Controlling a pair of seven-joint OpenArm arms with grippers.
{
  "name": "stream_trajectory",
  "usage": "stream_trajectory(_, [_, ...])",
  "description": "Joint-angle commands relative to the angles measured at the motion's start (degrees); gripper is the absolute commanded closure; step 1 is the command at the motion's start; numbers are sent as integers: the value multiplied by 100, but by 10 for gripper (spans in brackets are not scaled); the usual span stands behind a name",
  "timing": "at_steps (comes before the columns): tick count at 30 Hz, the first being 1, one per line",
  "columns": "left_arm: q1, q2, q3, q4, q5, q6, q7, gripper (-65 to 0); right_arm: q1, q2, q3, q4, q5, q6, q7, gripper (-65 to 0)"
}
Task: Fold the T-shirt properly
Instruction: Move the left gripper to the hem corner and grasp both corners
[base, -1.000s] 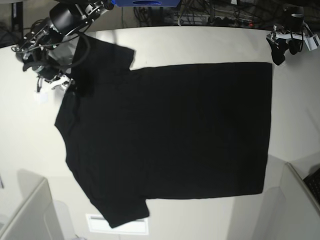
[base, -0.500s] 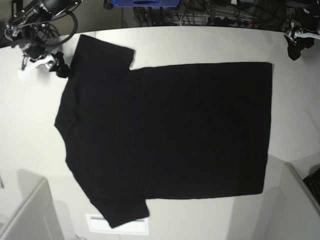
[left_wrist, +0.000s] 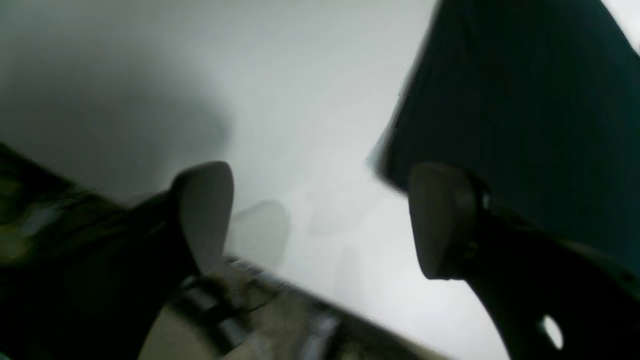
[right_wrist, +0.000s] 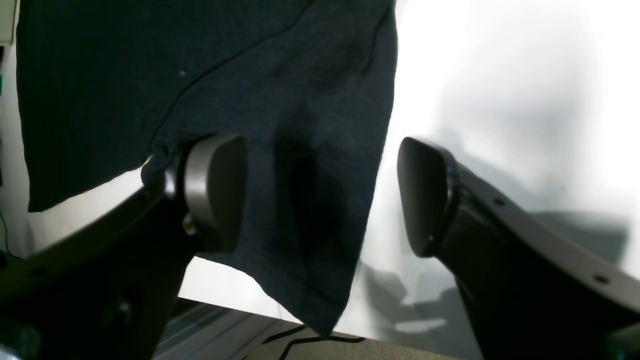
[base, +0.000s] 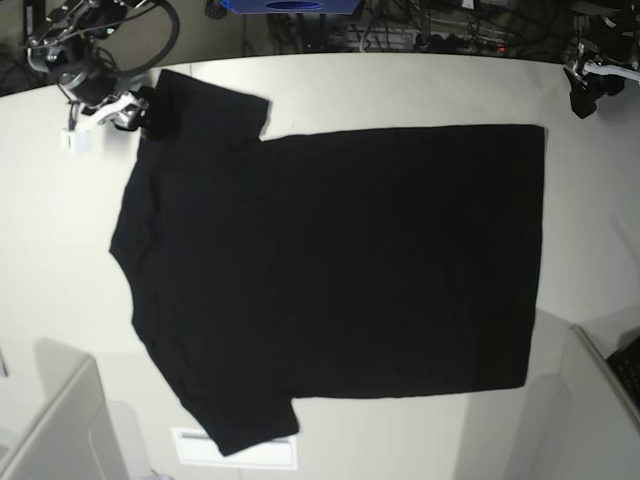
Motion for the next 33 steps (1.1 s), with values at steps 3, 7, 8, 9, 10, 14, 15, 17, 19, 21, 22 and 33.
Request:
stream_trajectory(3, [-115, -51, -34, 14, 232, -379, -64, -523, -158, -136, -76, -304, -1173, -152, -945, -452])
stream_trajectory(7, [-167, -42, -34, -179, 293, -880, -56, -523, -70, -110, -85, -936, -1181, -152, -699, -452])
stream_trajectory(8, [-167, -42, -34, -188, 293, -880, -56, -523, -79, -101, -85, -998, -1181, -152, -655, -452])
stream_trajectory(9, [-167, -42, -34, -197, 293, -880, -56, -523, -97, -101, -93, -1016, -1181, -152, -655, -452])
stream_trajectory(10, [-167, -34, -34, -214, 293, -880, -56, -523, -114, -101, -93, -1016, -1181, -152, -664, -452])
stream_trajectory(14, [-167, -16, -34, -223, 302, -880, -82, -523, -281, -101, -463, -1016, -1173, -152, -620, -452])
stream_trajectory(15, [-167, -16, -34, -205, 302, -880, -82, -523, -352, -101, -577, -998, -1173, -152, -611, -452])
stream_trajectory(17, [-167, -16, -34, -188, 302, -880, -82, -523, -492, -118, -656, -840, -1173, -152, -593, -440])
stream_trajectory(19, [-159, -16, -34, -188, 302, -880, -82, -523, -668, -136, -638, -611, -1173, -152, -593, -407])
stream_trajectory(21, [-141, -16, -34, -188, 302, -880, -82, -523, -782, -136, -638, -427, -1173, -152, -593, -396])
stream_trajectory(22, [-132, -16, -34, -188, 302, -880, -82, -523, -826, -136, -630, -339, -1173, -152, -593, -396])
stream_trajectory(33, [-185, -7, 10, -205, 610, -880, -82, -523, -528, -92, -524, -752, -1217, -152, -154, -390])
